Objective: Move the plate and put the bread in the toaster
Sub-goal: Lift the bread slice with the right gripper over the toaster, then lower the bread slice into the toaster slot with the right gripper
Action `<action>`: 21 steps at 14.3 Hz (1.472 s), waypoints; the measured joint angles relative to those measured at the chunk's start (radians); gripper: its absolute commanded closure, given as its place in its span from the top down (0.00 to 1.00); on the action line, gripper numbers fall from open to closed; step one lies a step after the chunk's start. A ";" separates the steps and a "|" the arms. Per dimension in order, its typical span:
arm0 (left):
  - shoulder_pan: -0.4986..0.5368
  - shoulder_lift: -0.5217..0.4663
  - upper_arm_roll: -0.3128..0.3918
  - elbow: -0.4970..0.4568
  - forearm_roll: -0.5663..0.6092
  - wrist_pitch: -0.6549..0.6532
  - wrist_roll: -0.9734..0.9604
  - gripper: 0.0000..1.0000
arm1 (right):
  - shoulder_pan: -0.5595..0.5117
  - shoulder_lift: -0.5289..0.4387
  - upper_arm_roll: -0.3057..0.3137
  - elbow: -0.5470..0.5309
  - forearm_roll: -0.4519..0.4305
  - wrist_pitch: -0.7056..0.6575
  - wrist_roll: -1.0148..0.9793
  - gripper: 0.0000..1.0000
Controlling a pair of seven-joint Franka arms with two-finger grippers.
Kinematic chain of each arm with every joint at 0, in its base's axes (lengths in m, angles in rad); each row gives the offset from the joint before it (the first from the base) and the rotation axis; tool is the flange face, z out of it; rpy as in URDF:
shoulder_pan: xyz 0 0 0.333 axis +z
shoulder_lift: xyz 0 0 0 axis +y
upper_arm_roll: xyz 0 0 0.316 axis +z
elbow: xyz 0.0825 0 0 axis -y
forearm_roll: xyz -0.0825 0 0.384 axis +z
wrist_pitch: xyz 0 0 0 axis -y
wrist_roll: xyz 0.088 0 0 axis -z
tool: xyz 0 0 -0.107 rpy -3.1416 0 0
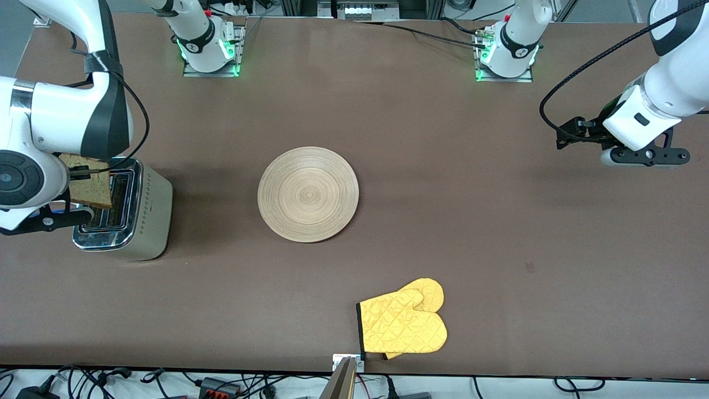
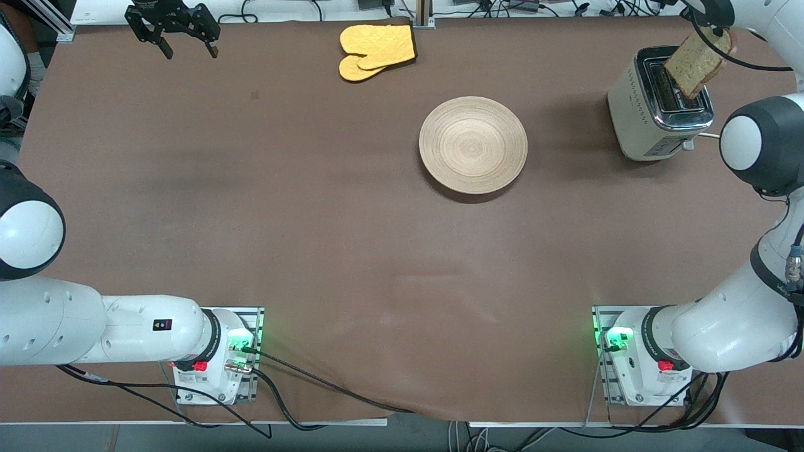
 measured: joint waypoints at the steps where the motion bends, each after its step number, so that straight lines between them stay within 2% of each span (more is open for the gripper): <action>1: 0.000 0.000 0.000 0.000 0.000 0.000 0.000 1.00 | 0.001 0.013 0.000 0.000 -0.002 0.000 0.000 0.00; 7: 0.000 0.000 0.000 0.000 0.000 0.000 -0.001 1.00 | 0.010 0.061 0.001 -0.002 -0.042 0.001 0.019 0.00; 21: 0.000 0.000 0.000 0.000 0.000 0.000 -0.001 1.00 | 0.028 0.074 0.005 -0.026 -0.036 0.005 0.116 0.00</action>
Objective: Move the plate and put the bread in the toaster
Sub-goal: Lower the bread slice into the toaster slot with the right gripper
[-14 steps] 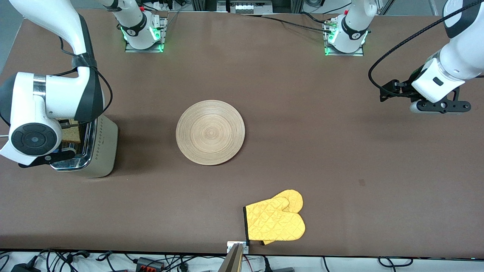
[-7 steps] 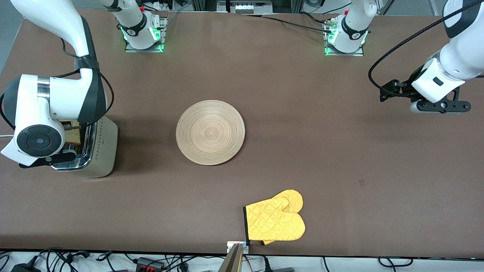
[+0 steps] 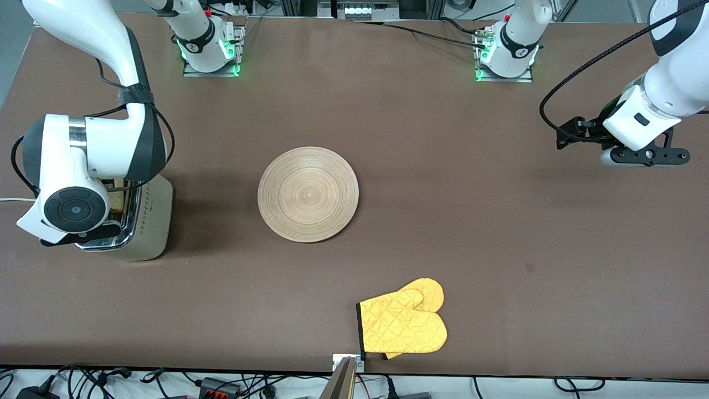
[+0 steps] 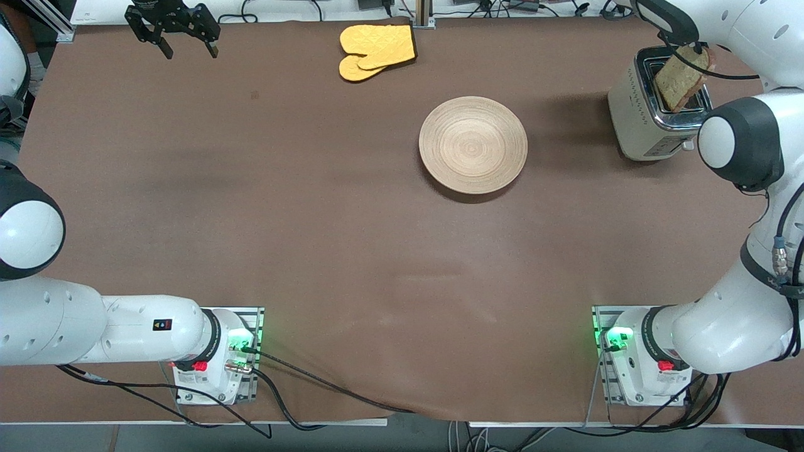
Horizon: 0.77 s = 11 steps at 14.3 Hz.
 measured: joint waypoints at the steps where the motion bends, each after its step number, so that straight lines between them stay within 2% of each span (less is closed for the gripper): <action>1: 0.000 0.000 0.000 0.000 0.000 0.000 0.000 1.00 | 0.000 0.000 0.000 -0.003 0.000 0.005 0.003 0.00; 11: 0.002 0.000 0.001 0.000 0.000 0.000 -0.002 1.00 | -0.003 0.009 -0.001 -0.006 0.017 0.049 0.064 0.00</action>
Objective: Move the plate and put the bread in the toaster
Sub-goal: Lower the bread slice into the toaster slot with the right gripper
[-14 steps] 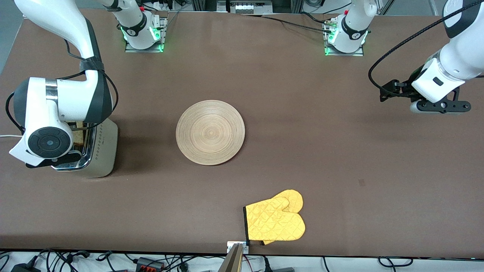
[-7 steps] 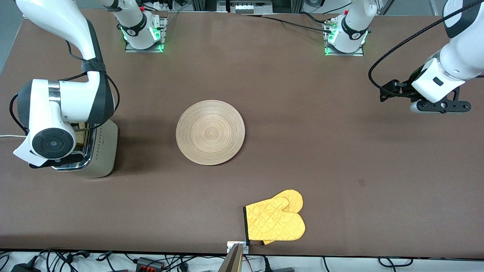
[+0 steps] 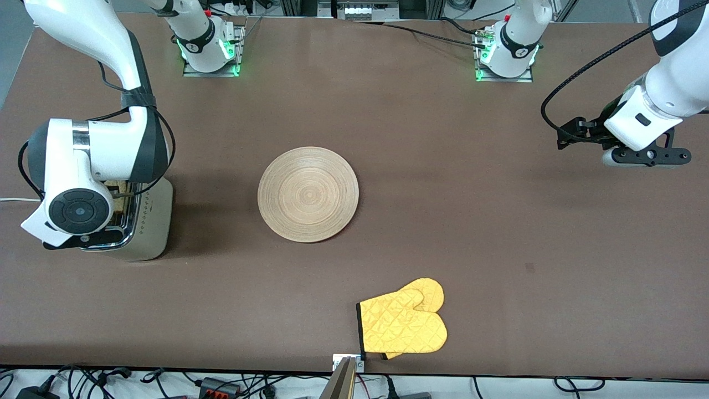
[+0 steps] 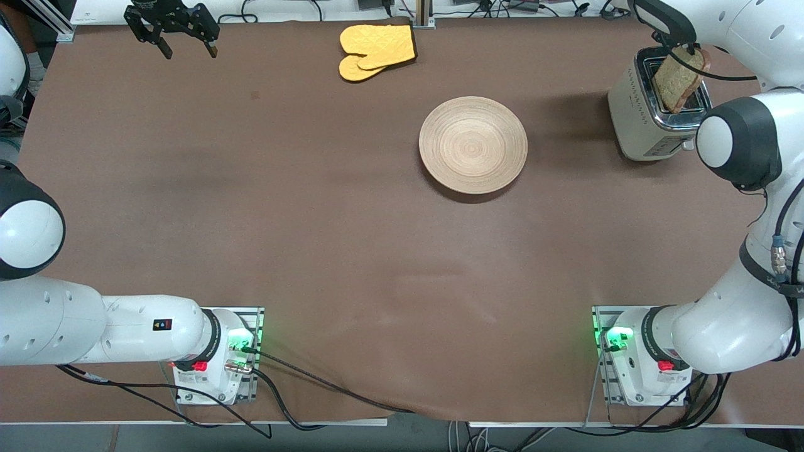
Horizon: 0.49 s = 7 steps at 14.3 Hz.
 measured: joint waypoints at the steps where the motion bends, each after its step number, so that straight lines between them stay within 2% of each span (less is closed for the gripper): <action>1: 0.000 0.000 0.000 0.000 0.000 0.000 0.000 1.00 | -0.001 0.000 0.000 0.001 0.000 0.001 0.003 0.00; 7: 0.000 0.000 0.000 0.000 0.000 0.000 0.000 1.00 | -0.004 -0.004 -0.004 0.008 0.030 0.004 0.031 0.00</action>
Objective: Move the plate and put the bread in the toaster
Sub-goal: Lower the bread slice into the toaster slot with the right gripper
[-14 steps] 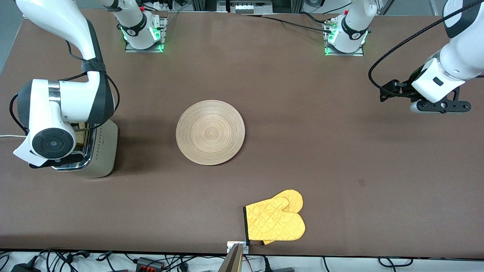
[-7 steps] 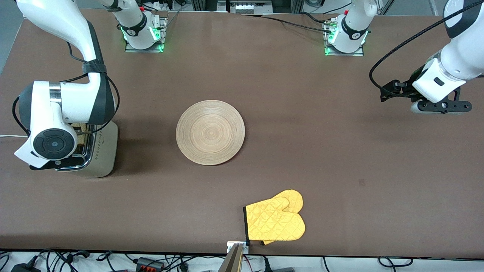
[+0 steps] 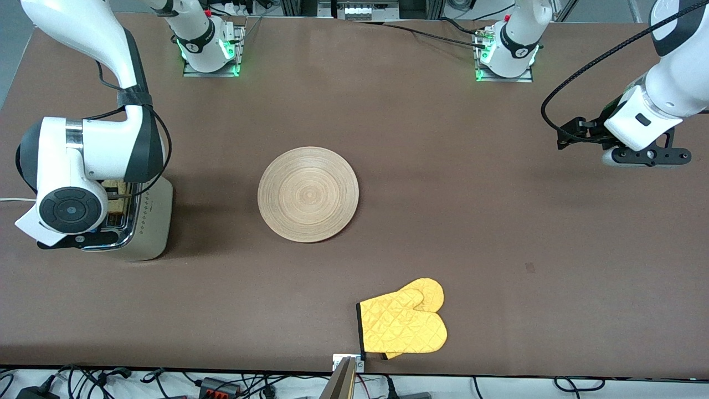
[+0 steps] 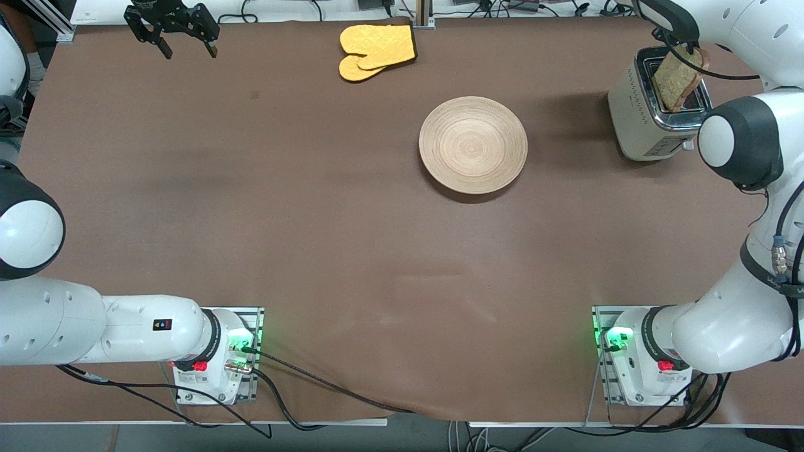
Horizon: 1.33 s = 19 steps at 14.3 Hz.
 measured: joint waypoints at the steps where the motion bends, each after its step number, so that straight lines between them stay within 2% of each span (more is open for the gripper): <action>1: 0.000 0.000 0.000 0.000 0.000 0.000 0.000 1.00 | -0.001 0.000 -0.001 0.001 0.001 0.000 0.001 0.00; 19: 0.002 0.000 0.000 0.000 0.000 0.000 0.000 1.00 | 0.000 -0.017 0.000 0.000 0.013 0.002 0.005 0.00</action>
